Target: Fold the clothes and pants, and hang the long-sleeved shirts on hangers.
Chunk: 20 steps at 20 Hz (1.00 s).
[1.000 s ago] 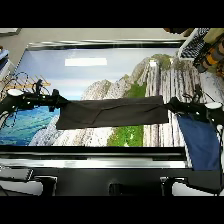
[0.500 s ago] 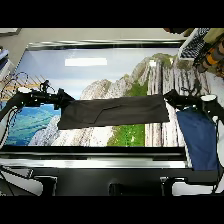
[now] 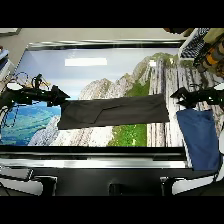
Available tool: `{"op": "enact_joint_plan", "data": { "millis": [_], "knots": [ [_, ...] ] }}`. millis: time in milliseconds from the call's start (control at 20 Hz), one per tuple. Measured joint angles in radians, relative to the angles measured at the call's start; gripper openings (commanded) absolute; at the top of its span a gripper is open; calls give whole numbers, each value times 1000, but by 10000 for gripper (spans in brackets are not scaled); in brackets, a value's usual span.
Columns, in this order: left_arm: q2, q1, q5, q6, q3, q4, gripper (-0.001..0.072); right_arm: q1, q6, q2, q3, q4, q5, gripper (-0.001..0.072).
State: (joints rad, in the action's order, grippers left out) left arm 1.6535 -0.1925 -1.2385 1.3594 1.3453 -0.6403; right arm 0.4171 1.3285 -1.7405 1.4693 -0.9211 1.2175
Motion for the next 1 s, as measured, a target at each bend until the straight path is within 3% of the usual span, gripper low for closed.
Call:
{"op": "enact_joint_plan", "data": {
  "millis": [500,600,700,750,850,1000],
  "knots": [
    [-43,1,-3,-10,0,-43,335,-32,-99,-144,35,50,59,605],
    [-45,1,-3,-10,0,-43,335,-53,-102,-153,34,40,68,517],
    [-45,0,-3,-10,0,-44,335,-75,-102,-158,32,23,80,301],
    [-45,1,-3,-10,0,-44,334,-85,-101,-161,29,16,89,254],
    [-45,1,-5,-10,0,-45,329,-107,-101,-162,28,5,100,35],
    [-47,1,-30,-13,0,-48,314,-128,-94,-146,27,5,109,35]
  ]
}}
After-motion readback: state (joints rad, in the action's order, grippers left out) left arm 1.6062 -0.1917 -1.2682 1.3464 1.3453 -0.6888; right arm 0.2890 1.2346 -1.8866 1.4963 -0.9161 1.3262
